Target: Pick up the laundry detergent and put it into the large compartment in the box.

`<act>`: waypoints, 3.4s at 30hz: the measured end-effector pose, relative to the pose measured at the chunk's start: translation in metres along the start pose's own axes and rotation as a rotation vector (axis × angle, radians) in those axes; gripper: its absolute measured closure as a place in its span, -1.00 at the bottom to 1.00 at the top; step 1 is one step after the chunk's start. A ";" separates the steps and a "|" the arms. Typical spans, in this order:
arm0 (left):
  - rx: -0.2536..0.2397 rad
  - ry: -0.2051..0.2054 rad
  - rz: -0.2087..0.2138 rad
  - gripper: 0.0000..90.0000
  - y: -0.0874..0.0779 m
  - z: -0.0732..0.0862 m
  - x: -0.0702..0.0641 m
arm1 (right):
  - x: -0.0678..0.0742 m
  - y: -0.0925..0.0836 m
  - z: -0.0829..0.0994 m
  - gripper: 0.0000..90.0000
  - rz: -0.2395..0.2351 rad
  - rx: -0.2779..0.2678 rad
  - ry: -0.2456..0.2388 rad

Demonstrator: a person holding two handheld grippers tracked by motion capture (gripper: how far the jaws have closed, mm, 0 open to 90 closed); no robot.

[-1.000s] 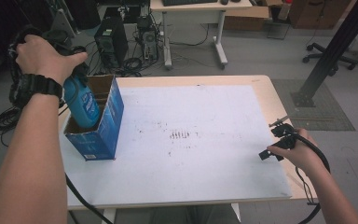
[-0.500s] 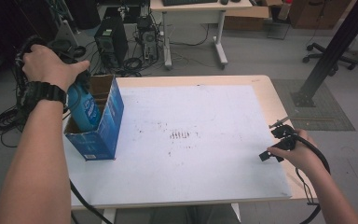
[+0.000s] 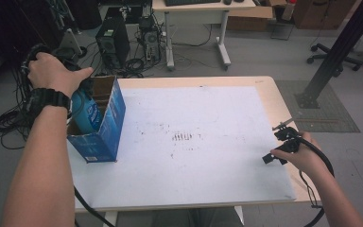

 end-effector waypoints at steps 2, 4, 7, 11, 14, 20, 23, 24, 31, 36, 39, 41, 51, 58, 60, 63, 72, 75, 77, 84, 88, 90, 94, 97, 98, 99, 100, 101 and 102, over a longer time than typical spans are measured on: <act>0.005 -0.002 0.000 -0.16 0.003 0.000 0.001 | 0.000 0.000 0.000 -0.73 0.001 0.001 -0.001; 0.005 -0.003 -0.002 -0.16 0.006 0.000 0.001 | -0.001 -0.001 0.000 -0.73 0.002 -0.001 0.000; 0.009 -0.001 -0.003 -0.16 0.010 0.001 0.001 | -0.002 -0.001 0.001 -0.73 0.003 0.000 0.003; 0.017 -0.001 0.004 -0.16 0.016 0.001 0.001 | -0.003 -0.001 0.002 -0.73 0.005 0.002 0.005; 0.018 0.000 0.007 -0.16 0.020 0.001 0.000 | -0.002 0.000 0.003 -0.73 0.005 0.001 0.005; 0.031 0.002 0.013 -0.16 0.029 0.002 0.001 | -0.003 0.001 0.003 -0.73 0.006 0.003 0.007; 0.038 0.000 0.017 -0.16 0.035 0.003 0.001 | -0.003 0.003 0.004 -0.73 0.005 0.007 0.009; 0.041 0.001 0.018 -0.16 0.036 0.003 0.001 | -0.003 0.003 0.004 -0.73 0.005 0.007 0.008; 0.053 0.002 0.022 -0.16 0.049 0.005 0.003 | -0.004 0.006 0.004 -0.73 0.003 0.013 0.012; 0.061 0.001 0.030 -0.16 0.057 0.006 0.003 | -0.004 0.006 0.004 -0.73 0.005 0.015 0.012; 0.060 -0.001 0.030 -0.16 0.060 0.007 0.002 | -0.003 0.006 0.004 -0.73 0.005 0.015 0.013; 0.066 0.005 0.027 -0.16 0.062 0.007 0.002 | -0.003 0.007 0.004 -0.73 0.005 0.015 0.012; 0.078 0.017 0.030 -0.16 0.072 0.008 0.001 | -0.005 0.009 0.005 -0.73 0.008 0.019 0.010; 0.081 0.025 0.031 -0.16 0.079 0.010 -0.001 | -0.005 0.009 0.005 -0.73 0.011 0.021 0.009; 0.083 0.029 0.035 -0.16 0.081 0.010 -0.001 | -0.004 0.008 0.004 -0.73 0.009 0.019 0.009; 0.087 0.032 0.036 -0.16 0.085 0.010 -0.002 | -0.004 0.008 0.004 -0.73 0.012 0.018 0.009; 0.091 0.037 0.032 -0.16 0.091 0.011 -0.002 | -0.003 0.008 0.003 -0.73 0.012 0.021 0.005; 0.089 0.038 0.030 -0.16 0.093 0.011 -0.002 | -0.003 0.008 0.003 -0.73 0.012 0.024 0.004; 0.083 0.038 0.025 -0.16 0.095 0.011 -0.002 | -0.003 0.009 0.002 -0.73 0.012 0.023 0.000; 0.095 0.045 0.029 -0.16 0.101 0.013 -0.002 | -0.002 0.009 0.002 -0.73 0.014 0.026 0.002; 0.093 0.047 0.028 -0.16 0.101 0.013 -0.002 | -0.002 0.008 0.002 -0.73 0.013 0.025 0.001; 0.095 0.048 0.026 -0.16 0.102 0.013 -0.002 | -0.002 0.008 0.002 -0.73 0.015 0.024 0.001; 0.096 0.050 0.023 -0.16 0.102 0.013 -0.003 | -0.002 0.010 0.003 -0.73 0.014 0.027 0.002; 0.103 0.053 0.021 -0.16 0.103 0.012 -0.004 | -0.003 0.010 0.004 -0.73 0.012 0.029 0.004; 0.104 0.054 0.020 -0.16 0.103 0.012 -0.004 | -0.003 0.011 0.004 -0.73 0.011 0.028 0.004; 0.104 0.054 0.020 -0.17 0.103 0.012 -0.004 | -0.004 0.011 0.005 -0.73 0.012 0.028 0.003; 0.104 0.054 0.020 -0.16 0.103 0.012 -0.004 | -0.004 0.011 0.005 -0.73 0.012 0.028 0.004; 0.105 0.056 0.019 -0.17 0.103 0.013 -0.004 | -0.004 0.011 0.005 -0.73 0.011 0.027 0.005; 0.105 0.056 0.019 -0.17 0.103 0.013 -0.004 | -0.004 0.012 0.005 -0.73 0.010 0.029 0.005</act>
Point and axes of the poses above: each handheld gripper's, and its own axes: y roughly forward along the jaws, z roughly out of its underside, x roughly to its left, the point moved 3 cm from there along y, roughly forward along the jaws, and after that the axes turned 1 degree about y, right-handed, at the moved point
